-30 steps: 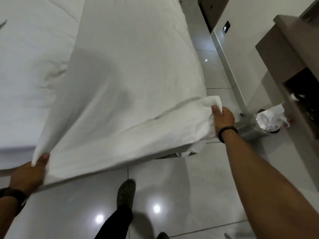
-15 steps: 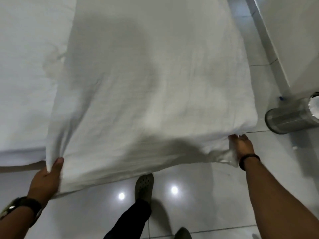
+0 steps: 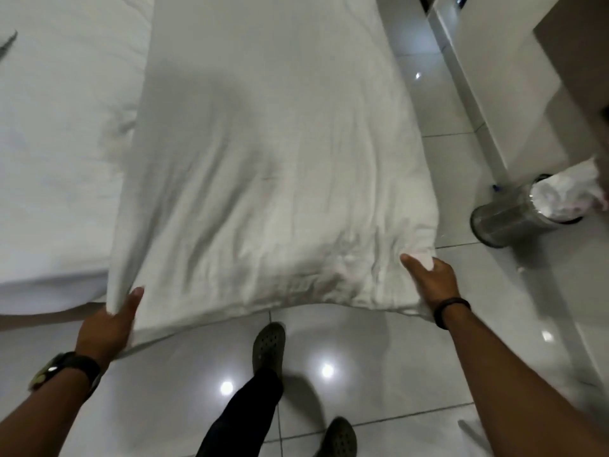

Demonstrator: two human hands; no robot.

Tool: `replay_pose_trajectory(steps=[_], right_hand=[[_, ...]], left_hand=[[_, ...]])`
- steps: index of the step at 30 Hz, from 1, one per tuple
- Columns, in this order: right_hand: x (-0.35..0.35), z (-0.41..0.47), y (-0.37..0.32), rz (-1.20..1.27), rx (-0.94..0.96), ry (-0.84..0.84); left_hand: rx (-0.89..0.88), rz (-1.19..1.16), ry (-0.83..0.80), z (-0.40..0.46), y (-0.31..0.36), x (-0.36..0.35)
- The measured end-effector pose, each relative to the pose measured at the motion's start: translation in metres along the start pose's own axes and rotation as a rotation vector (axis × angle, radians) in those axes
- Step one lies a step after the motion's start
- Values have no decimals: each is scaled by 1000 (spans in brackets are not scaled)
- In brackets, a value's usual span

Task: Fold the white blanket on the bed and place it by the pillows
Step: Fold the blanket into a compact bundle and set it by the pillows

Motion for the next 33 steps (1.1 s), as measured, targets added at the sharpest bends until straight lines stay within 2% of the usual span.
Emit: replay_pose_trajectory(steps=[5,12,18,23,29,33], right_hand=[[20,-36,-10,-70,70,-32],[62,-111,-44,32,167,-69],[152,-155,-16,38,149,-30],[196,-185,26,62,62,-31],[193,-193,-6,144,60,-45],[186,-178,-39,285,-9,-38]], left_hand=[[-109,-12,0,-41,18,35],[-262,-44,25,-123,28,59],[-190,-93,62,-175,-35,120],[-74,-124,37,-217,-88,131],[-60,-237,-20,-235,-62,126],[77,-401,-29,-216,-40,135]])
Point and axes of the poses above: each hand's wrist, its own z-axis towards the middle knuckle, its own x-axis out of the back of the hand, y = z × x, the point moved 2 cm from there along z, towards the middle knuckle, and after that the axes turned 10 degrees about y, right-handed, at the moved point
